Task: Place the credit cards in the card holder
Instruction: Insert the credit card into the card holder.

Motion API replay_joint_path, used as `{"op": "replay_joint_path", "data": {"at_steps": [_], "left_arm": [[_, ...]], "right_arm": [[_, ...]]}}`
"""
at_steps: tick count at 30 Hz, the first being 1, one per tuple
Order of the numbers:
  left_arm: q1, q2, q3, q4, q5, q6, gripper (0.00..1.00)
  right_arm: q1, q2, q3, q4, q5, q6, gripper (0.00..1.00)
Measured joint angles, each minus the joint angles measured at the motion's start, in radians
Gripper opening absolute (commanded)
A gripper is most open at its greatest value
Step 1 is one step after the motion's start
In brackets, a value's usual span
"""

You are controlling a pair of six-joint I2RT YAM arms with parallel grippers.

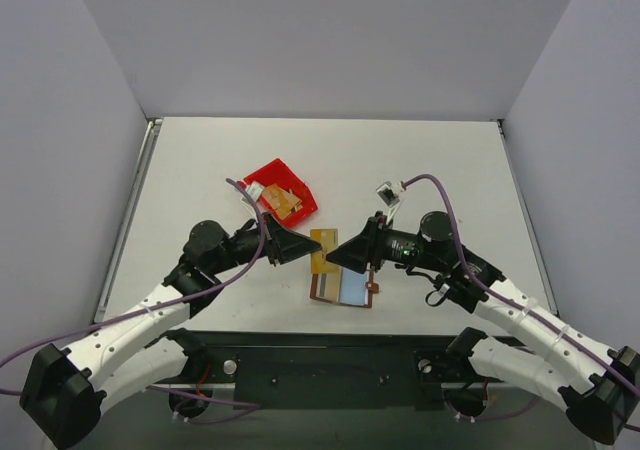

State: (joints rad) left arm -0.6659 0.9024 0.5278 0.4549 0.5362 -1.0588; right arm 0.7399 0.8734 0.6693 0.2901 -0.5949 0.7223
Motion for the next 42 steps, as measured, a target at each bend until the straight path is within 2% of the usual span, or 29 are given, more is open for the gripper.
{"op": "replay_joint_path", "data": {"at_steps": [3, 8, 16, 20, 37, 42], "left_arm": [[0.000, 0.002, 0.000, 0.022, 0.002, -0.008, 0.00], [0.000, 0.005, 0.000, 0.046, 0.010, -0.019, 0.00], [0.000, 0.006, 0.000, 0.070, 0.019, -0.031, 0.00], [0.000, 0.006, 0.000, 0.073, 0.019, -0.032, 0.00], [0.000, 0.006, -0.014, 0.080, 0.041, -0.039, 0.00], [0.000, 0.006, -0.014, 0.080, 0.043, -0.039, 0.00]], "right_arm": [[0.000, 0.008, -0.005, 0.017, -0.006, 0.010, 0.41], [0.000, 0.024, -0.007, 0.036, -0.016, 0.020, 0.30], [0.000, 0.032, -0.007, 0.051, -0.023, 0.034, 0.27], [0.000, 0.032, -0.007, 0.051, -0.023, 0.035, 0.18], [-0.001, 0.032, -0.007, 0.050, -0.023, 0.036, 0.21], [-0.001, 0.033, -0.007, 0.050, -0.023, 0.034, 0.01]]}}
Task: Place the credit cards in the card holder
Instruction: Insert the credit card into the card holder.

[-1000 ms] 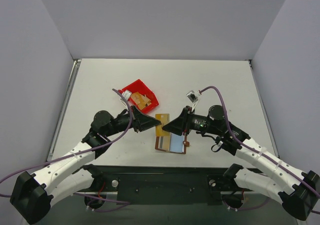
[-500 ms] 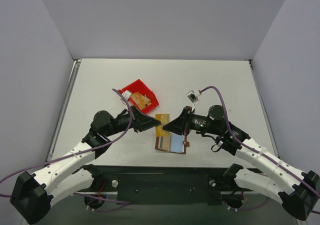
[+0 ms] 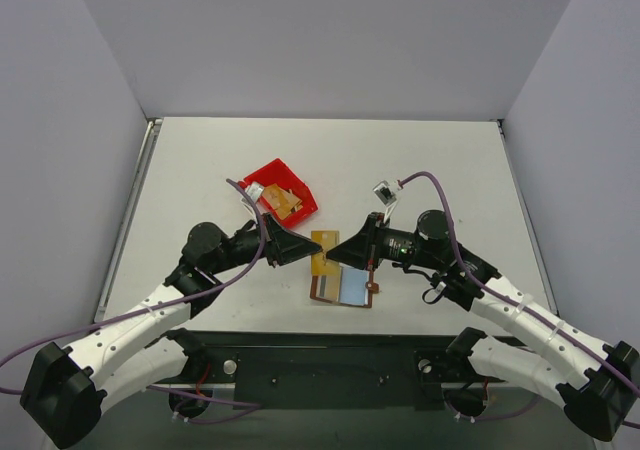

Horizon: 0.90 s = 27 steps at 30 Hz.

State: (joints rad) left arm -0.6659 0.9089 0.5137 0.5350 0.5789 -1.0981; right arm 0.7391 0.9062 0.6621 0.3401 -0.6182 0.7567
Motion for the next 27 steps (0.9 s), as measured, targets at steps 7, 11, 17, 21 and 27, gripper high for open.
{"op": "replay_joint_path", "data": {"at_steps": [7, 11, 17, 21, 27], "left_arm": [[0.001, 0.000, -0.007, 0.000, -0.003, 0.002, 0.41], [0.000, 0.000, -0.008, -0.012, -0.015, 0.009, 0.79], [0.005, -0.005, -0.001, -0.084, -0.049, 0.038, 0.83], [0.019, -0.021, 0.029, -0.212, -0.103, 0.103, 0.85], [0.020, -0.020, 0.116, -0.438, -0.229, 0.257, 0.71]], "right_arm": [[0.000, 0.000, 0.000, -0.002, -0.010, 0.001, 0.00], [0.000, -0.007, 0.000, -0.017, 0.014, -0.014, 0.00], [-0.001, -0.050, 0.000, -0.079, 0.125, -0.038, 0.00], [-0.001, -0.085, 0.000, -0.178, 0.266, -0.045, 0.00], [-0.005, -0.072, 0.000, -0.347, 0.410, -0.068, 0.00]]}}
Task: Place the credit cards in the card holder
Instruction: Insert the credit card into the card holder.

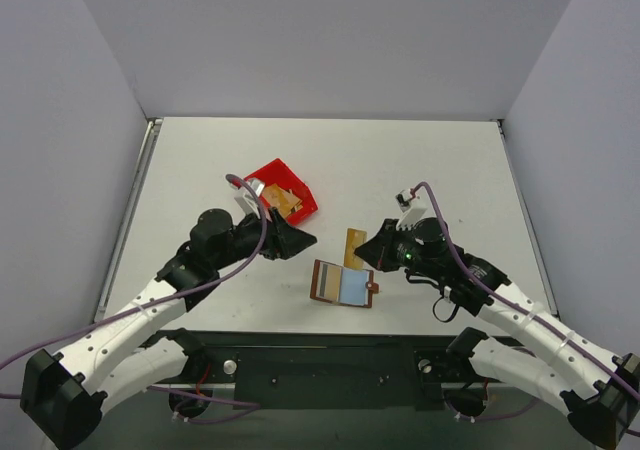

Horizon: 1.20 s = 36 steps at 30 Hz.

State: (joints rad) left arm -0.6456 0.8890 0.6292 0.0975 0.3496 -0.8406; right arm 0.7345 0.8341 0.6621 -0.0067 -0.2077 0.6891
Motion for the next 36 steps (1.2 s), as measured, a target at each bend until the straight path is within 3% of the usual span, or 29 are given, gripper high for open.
{"op": "replay_joint_path", "data": {"at_steps": [4, 6, 11, 13, 22, 36], "left_arm": [[-0.021, 0.046, 0.013, -0.069, -0.054, 0.077, 0.60], [-0.054, 0.081, 0.012, -0.089, -0.080, 0.102, 0.48], [-0.153, 0.177, 0.012, -0.079, -0.127, 0.142, 0.05], [-0.190, 0.226, 0.012, -0.068, -0.143, 0.154, 0.00], [-0.300, 0.438, 0.013, -0.002, -0.212, 0.188, 0.00], [-0.316, 0.692, 0.079, 0.109, -0.267, 0.190, 0.00]], "right_arm": [[-0.013, 0.012, -0.014, -0.043, 0.013, -0.011, 0.00], [-0.023, 0.016, -0.029, -0.058, 0.014, -0.010, 0.00], [-0.035, 0.040, -0.055, -0.093, 0.039, 0.021, 0.00], [-0.036, 0.065, -0.055, -0.103, 0.048, 0.043, 0.00], [-0.040, 0.209, -0.055, -0.119, 0.047, 0.146, 0.00], [-0.043, 0.371, -0.041, -0.191, 0.032, 0.182, 0.00]]}}
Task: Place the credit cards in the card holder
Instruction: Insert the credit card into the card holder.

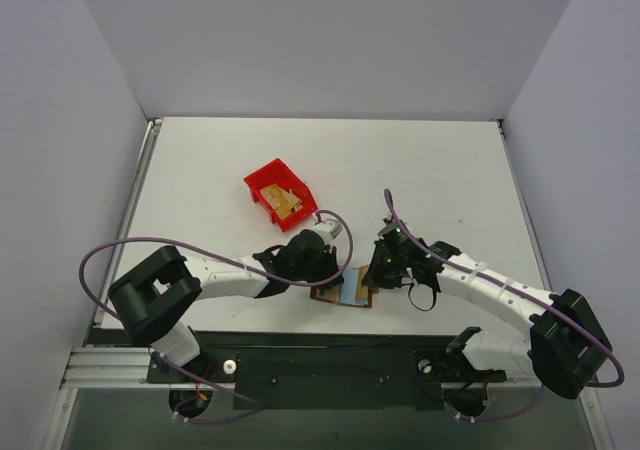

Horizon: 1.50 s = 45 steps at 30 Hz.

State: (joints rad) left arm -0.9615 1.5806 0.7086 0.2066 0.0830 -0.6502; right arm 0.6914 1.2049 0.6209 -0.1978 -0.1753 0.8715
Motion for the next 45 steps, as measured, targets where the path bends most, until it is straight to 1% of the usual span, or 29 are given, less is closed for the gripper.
{"op": "replay_joint_path", "data": {"at_steps": [14, 28, 36, 45], "left_arm": [[0.000, 0.089, 0.011, 0.034, -0.023, -0.003, 0.00], [0.000, 0.107, 0.011, 0.064, -0.022, -0.019, 0.00], [0.000, 0.116, 0.011, 0.084, -0.018, -0.019, 0.00], [0.000, 0.122, 0.011, 0.092, -0.014, -0.020, 0.00]], "right_arm": [[-0.070, -0.002, 0.000, -0.051, -0.030, -0.010, 0.00], [-0.095, -0.002, -0.008, -0.055, -0.070, -0.045, 0.00], [-0.095, 0.069, -0.008, -0.034, -0.122, -0.069, 0.00], [-0.077, 0.150, -0.008, 0.048, -0.181, -0.064, 0.00]]}}
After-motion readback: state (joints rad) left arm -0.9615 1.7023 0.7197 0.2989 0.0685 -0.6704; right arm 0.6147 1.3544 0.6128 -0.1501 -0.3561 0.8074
